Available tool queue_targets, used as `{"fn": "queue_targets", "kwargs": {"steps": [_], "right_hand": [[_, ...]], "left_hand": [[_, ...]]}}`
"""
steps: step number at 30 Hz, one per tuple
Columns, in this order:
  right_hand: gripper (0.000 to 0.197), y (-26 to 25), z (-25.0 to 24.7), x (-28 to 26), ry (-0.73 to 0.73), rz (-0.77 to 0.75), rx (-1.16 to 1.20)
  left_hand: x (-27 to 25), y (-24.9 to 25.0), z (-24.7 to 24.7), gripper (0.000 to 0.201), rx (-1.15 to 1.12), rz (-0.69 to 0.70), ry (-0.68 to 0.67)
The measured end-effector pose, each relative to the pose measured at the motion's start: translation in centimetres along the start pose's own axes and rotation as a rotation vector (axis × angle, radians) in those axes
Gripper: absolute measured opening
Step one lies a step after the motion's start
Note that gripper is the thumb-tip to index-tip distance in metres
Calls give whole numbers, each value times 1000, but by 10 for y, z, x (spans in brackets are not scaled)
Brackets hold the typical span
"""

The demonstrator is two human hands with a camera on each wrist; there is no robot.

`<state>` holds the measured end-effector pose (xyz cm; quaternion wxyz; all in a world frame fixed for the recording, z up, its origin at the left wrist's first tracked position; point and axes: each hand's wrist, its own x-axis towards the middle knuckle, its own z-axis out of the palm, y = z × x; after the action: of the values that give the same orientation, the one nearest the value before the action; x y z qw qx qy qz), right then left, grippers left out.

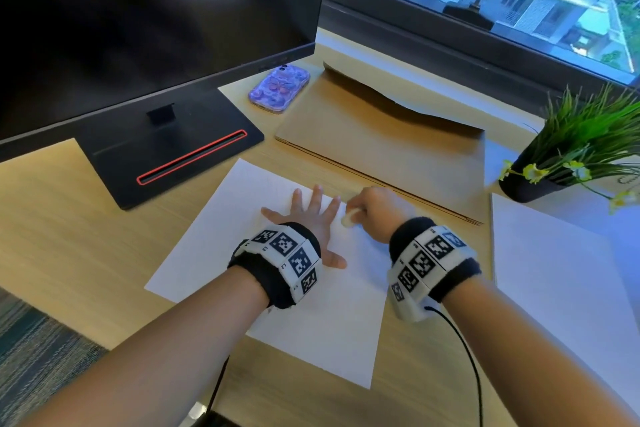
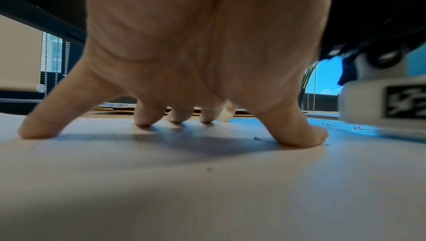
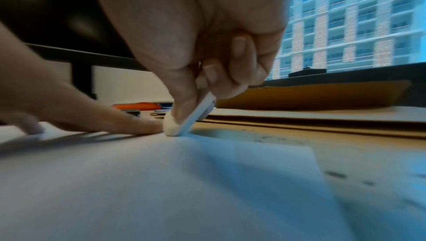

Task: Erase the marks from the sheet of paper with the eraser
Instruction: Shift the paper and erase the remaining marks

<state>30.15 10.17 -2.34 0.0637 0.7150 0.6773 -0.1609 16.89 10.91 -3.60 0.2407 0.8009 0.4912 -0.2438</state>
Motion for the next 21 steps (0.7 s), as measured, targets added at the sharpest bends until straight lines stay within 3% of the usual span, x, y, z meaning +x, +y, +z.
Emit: {"fn": "queue_targets", "kwargs": {"steps": [4, 10, 16, 21], "right_hand": [[24, -3, -1, 5, 95, 39, 100], [27, 12, 8, -17, -77, -80, -110], [29, -3, 9, 1, 160, 2, 100], [18, 9, 0, -14, -71, -68, -144]], "left_hand": [[-1, 0, 0, 107, -2, -2, -6], [0, 0, -1, 110, -12, -7, -17], [-1, 0, 0, 108, 2, -10, -9], [-1, 0, -2, 110, -23, -12, -24]]}}
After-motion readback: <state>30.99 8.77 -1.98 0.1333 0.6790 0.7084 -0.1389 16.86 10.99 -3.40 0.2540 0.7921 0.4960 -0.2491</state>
